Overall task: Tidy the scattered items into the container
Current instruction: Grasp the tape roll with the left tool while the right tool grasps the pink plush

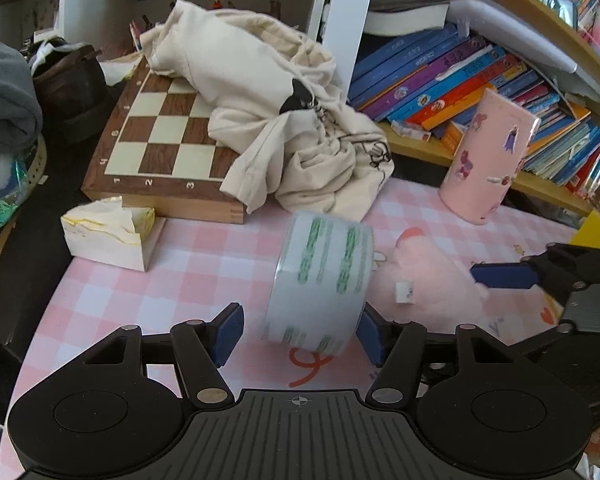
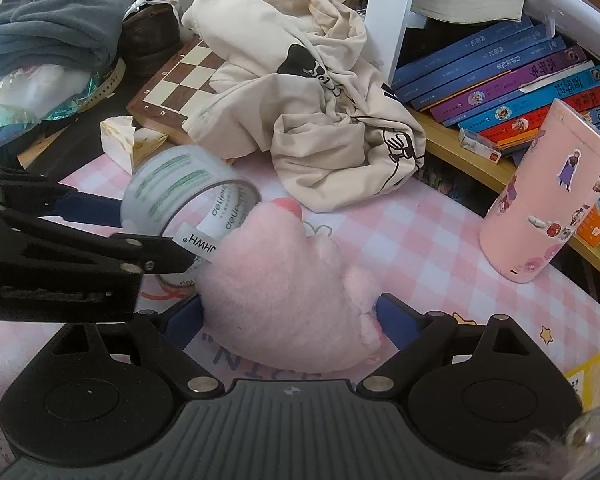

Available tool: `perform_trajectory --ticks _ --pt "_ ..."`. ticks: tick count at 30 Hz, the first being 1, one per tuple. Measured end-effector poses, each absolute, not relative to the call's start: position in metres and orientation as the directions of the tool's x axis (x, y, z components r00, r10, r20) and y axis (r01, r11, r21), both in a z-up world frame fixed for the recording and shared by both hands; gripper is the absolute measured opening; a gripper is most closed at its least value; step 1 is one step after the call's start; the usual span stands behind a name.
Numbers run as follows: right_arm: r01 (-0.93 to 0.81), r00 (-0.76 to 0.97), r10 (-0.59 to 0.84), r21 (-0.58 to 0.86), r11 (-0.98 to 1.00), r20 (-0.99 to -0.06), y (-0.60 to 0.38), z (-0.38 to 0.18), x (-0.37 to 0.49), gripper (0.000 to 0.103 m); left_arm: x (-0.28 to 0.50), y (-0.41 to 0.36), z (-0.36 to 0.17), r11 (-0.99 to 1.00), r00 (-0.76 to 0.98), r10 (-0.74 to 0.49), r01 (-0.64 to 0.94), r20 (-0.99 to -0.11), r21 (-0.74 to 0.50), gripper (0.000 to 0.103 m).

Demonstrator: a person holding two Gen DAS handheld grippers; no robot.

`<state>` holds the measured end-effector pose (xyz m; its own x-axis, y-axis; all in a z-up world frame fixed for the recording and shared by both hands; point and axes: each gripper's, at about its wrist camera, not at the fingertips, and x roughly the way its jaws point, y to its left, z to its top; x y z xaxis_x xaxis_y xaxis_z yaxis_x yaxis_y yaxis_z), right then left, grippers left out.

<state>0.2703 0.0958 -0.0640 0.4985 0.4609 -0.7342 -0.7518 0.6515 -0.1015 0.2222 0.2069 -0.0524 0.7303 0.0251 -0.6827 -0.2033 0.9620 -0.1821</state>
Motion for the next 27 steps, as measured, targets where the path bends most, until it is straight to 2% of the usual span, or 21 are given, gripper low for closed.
perform_trajectory --ticks 2,5,9,13,19,27 --pt "-0.753 0.499 0.46 -0.104 0.65 -0.734 0.096 -0.064 0.27 0.091 0.225 0.208 -0.056 0.963 0.729 0.026 -0.203 -0.684 -0.179 0.059" --pt "-0.758 0.495 0.464 -0.104 0.645 -0.734 0.094 -0.063 0.272 0.089 0.228 0.209 -0.061 0.962 0.726 0.021 -0.2 -0.687 -0.183 0.046" --pt "-0.764 0.496 0.469 -0.11 0.636 -0.731 0.092 -0.059 0.269 0.076 0.229 0.211 -0.062 0.961 0.721 -0.004 -0.189 -0.693 -0.201 0.045" --pt "-0.749 0.493 0.457 -0.094 0.655 -0.741 0.086 -0.055 0.267 0.072 0.223 0.211 -0.055 0.959 0.73 -0.016 -0.183 -0.683 -0.218 0.045" --pt "-0.729 0.467 0.453 -0.041 0.684 -0.759 0.069 -0.046 0.257 0.067 0.207 0.21 -0.043 0.945 0.744 -0.061 -0.171 -0.666 -0.278 0.044" --pt "-0.716 0.428 0.457 0.016 0.698 -0.779 0.032 -0.038 0.212 0.067 0.171 0.202 -0.033 0.934 0.733 -0.13 -0.134 -0.667 -0.33 0.042"
